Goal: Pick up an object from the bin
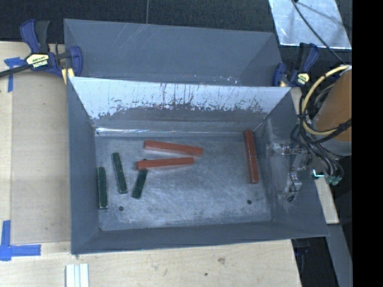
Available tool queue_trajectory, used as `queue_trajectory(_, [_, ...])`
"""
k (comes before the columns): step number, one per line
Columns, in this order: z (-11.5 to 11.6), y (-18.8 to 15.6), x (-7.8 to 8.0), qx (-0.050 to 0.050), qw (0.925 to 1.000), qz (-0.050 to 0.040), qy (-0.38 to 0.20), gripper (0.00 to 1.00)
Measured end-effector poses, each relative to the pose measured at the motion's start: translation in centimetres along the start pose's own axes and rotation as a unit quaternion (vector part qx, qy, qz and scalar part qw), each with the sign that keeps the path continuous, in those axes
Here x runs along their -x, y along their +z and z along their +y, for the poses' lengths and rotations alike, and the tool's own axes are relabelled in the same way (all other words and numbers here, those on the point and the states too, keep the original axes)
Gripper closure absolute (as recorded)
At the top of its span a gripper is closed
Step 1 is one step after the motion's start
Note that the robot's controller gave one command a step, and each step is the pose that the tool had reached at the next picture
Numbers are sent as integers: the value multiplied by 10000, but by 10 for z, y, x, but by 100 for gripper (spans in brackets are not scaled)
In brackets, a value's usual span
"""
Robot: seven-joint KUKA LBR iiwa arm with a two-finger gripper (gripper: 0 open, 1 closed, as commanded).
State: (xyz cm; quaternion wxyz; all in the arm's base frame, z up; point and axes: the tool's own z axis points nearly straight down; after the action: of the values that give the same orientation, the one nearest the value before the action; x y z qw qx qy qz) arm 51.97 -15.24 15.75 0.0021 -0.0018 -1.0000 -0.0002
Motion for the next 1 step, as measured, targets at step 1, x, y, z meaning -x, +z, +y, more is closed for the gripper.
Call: queue_trajectory(1, [74,77,67,15,9999,-40,-162,0])
